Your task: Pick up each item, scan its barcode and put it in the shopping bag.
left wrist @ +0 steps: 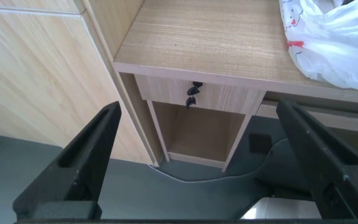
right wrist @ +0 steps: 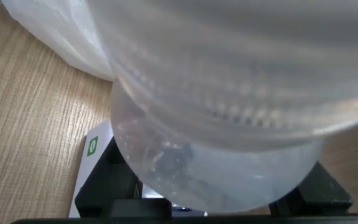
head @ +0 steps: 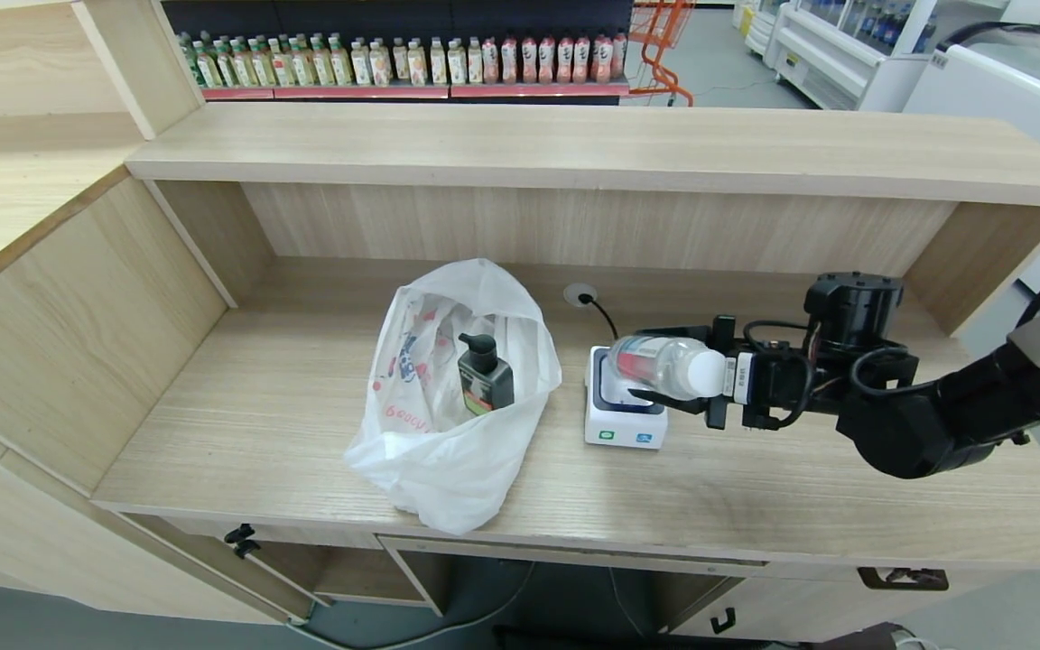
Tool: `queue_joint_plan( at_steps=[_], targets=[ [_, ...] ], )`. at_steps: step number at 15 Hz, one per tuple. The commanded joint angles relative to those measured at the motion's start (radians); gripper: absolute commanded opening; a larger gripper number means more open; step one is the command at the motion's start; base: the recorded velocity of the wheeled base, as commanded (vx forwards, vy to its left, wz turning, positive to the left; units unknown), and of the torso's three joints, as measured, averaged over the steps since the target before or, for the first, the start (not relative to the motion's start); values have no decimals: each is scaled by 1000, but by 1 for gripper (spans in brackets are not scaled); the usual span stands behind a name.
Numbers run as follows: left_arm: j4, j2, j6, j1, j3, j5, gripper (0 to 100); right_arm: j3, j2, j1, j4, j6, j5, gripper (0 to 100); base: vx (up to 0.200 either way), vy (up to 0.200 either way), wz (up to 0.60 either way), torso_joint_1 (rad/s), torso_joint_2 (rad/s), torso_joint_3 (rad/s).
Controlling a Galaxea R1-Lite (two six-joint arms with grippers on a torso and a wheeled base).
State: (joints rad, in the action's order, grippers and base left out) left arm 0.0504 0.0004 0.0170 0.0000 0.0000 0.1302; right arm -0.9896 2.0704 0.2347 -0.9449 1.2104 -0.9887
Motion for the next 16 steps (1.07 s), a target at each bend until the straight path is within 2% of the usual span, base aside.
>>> queue_joint_plan(
  at_steps=[1,8,10,11,14,16],
  targets=[
    [0,0,1,0,0,0,100,-11,27,0,5,0,1,0,0,0,0,0,0,0],
    [0,0,1,0,0,0,100,-17,23,-3,5,-3,-1,0,0,0,0,0,0,0],
    [0,0,1,0,0,0,100,-31,-3,-3,3,-46,1,0,0,0,0,0,0,0],
    [0,0,1,0,0,0,100,-34,-38,-5,-2,-101,1,0,0,0,0,0,0,0],
    [0,0,1,0,0,0,100,-21,-161,-20,-43,-411,13,0,0,0,0,0,0,0],
    [0,0,1,0,0,0,100,-4,-240,-31,-57,-664,101,0,0,0,0,0,0,0]
  ],
)
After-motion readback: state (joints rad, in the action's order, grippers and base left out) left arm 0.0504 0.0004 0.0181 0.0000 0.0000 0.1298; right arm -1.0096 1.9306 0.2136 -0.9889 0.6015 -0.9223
